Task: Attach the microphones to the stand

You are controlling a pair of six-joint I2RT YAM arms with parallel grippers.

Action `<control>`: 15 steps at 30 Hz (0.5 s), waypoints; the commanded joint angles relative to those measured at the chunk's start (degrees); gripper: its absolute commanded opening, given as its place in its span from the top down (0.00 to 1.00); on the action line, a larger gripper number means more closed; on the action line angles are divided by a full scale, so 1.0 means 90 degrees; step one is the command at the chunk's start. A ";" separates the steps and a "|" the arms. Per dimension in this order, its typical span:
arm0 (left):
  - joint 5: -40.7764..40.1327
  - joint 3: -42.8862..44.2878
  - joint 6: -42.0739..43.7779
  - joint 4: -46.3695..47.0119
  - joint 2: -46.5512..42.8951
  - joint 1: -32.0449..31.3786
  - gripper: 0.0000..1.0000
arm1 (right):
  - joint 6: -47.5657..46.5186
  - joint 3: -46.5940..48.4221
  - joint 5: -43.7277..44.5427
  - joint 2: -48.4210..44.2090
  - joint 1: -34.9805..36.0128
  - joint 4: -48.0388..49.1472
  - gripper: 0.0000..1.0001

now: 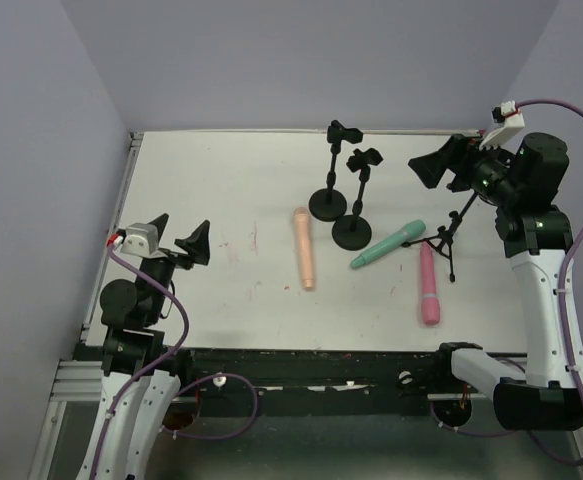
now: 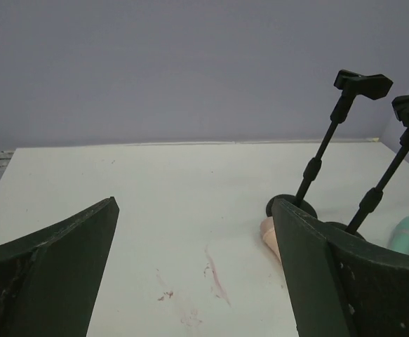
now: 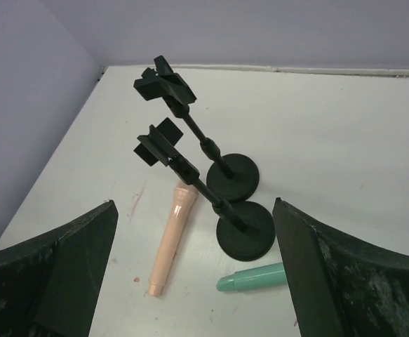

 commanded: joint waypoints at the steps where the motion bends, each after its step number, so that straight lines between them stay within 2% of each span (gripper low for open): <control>1: 0.0338 0.0091 -0.0152 0.0146 0.0072 -0.0021 0.01 | 0.0030 -0.0036 -0.0020 -0.0026 0.0000 -0.0115 0.00; 6: 0.0670 0.0091 -0.0522 0.0088 0.0140 -0.0021 0.01 | -0.0224 -0.0124 -0.0157 0.0013 -0.0009 -0.0017 0.00; 11: 0.1206 0.0306 -0.1050 -0.0176 0.0335 -0.0021 0.01 | -0.0994 -0.0251 -0.1179 0.0043 -0.0009 -0.0066 0.00; 13: 0.1800 0.0413 -0.1313 -0.0176 0.0491 -0.0021 0.01 | -0.2025 -0.0329 -0.2358 0.0130 -0.0009 -0.0347 0.00; 15: 0.2493 0.0462 -0.1751 -0.0041 0.0725 -0.0021 0.01 | -0.3605 -0.0252 -0.3502 0.0276 0.0000 -0.1203 0.00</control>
